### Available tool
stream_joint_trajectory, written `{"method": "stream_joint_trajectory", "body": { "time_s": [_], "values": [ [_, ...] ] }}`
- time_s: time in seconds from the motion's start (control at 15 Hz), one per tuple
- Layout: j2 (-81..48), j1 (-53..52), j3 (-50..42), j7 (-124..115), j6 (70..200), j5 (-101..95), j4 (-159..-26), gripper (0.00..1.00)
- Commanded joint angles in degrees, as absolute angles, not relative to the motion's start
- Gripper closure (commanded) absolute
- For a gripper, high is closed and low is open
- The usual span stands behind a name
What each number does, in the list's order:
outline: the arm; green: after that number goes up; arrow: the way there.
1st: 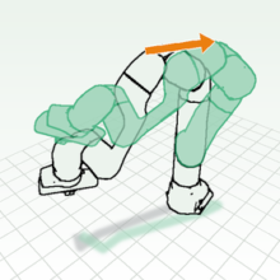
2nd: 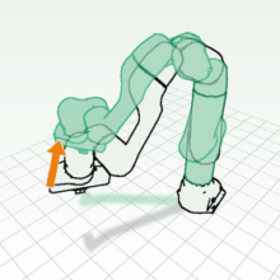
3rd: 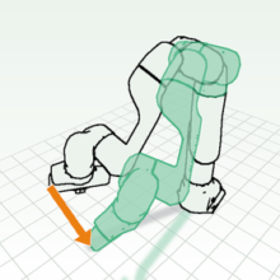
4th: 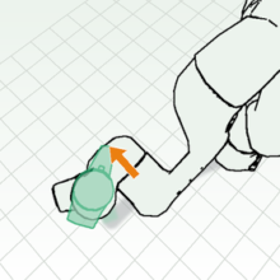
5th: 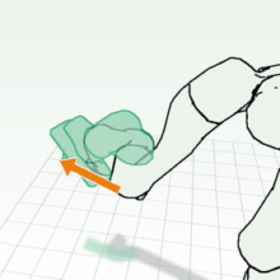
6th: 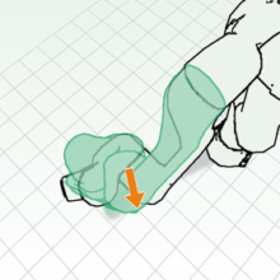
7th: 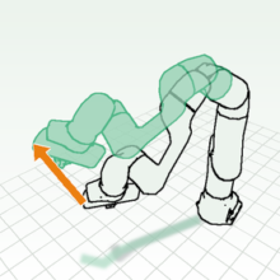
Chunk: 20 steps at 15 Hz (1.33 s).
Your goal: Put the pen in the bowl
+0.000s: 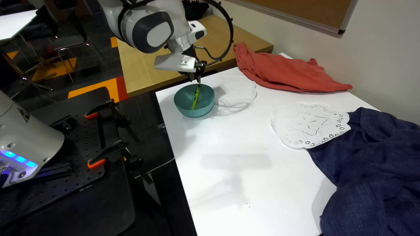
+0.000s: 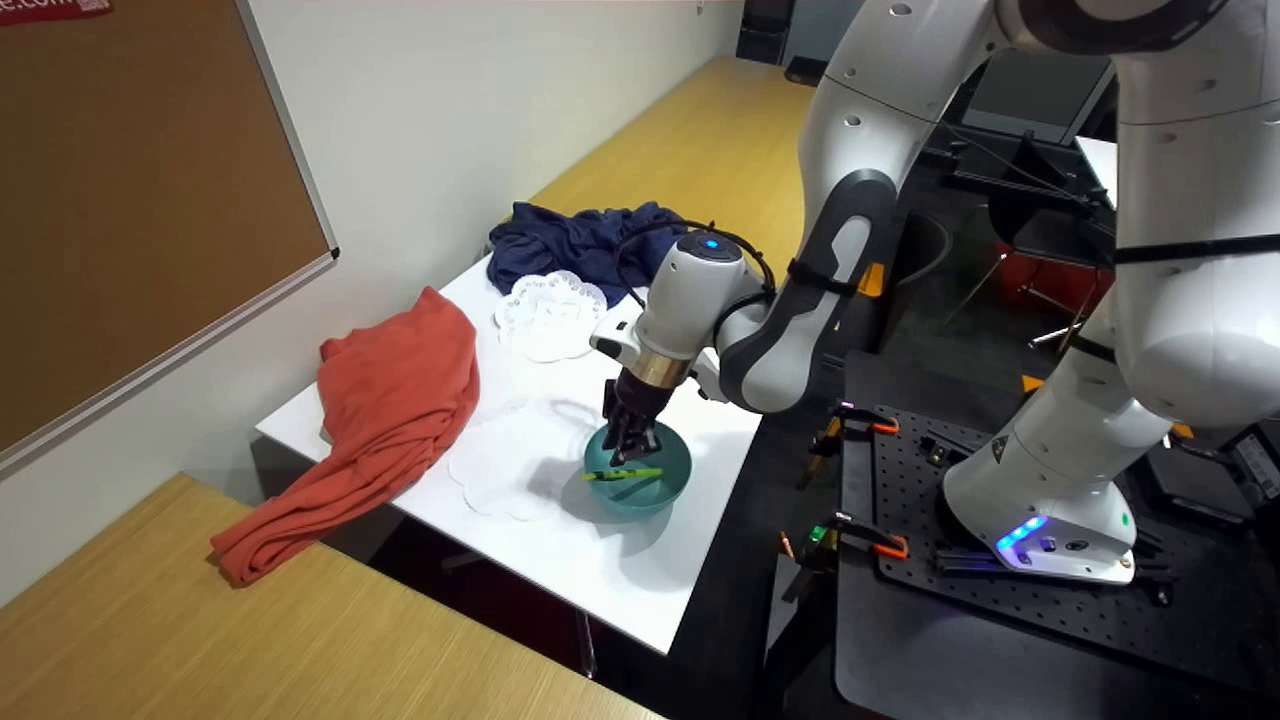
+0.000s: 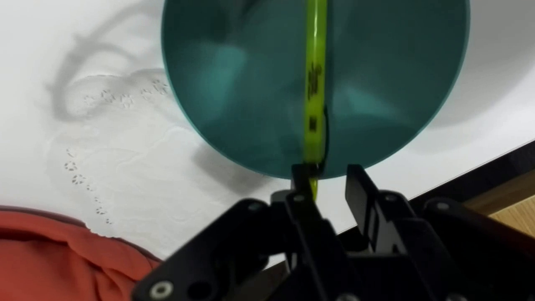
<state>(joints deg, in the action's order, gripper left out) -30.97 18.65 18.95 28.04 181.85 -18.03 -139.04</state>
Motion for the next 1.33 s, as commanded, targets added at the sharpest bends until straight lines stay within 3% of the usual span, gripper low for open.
{"method": "stream_joint_trajectory", "body": {
  "time_s": [0.0, 0.33, 1.27],
  "values": [
    [-32.2, 20.7, 20.1, 29.2, 182.4, -19.6, -137.9, 0.37],
    [-31.4, 21.1, 19.9, 28.7, 183.3, -19.9, -138.2, 0.01],
    [-25.3, 28.9, 26.9, 27.6, 189.2, -19.4, -143.4, 0.00]
  ]
}}
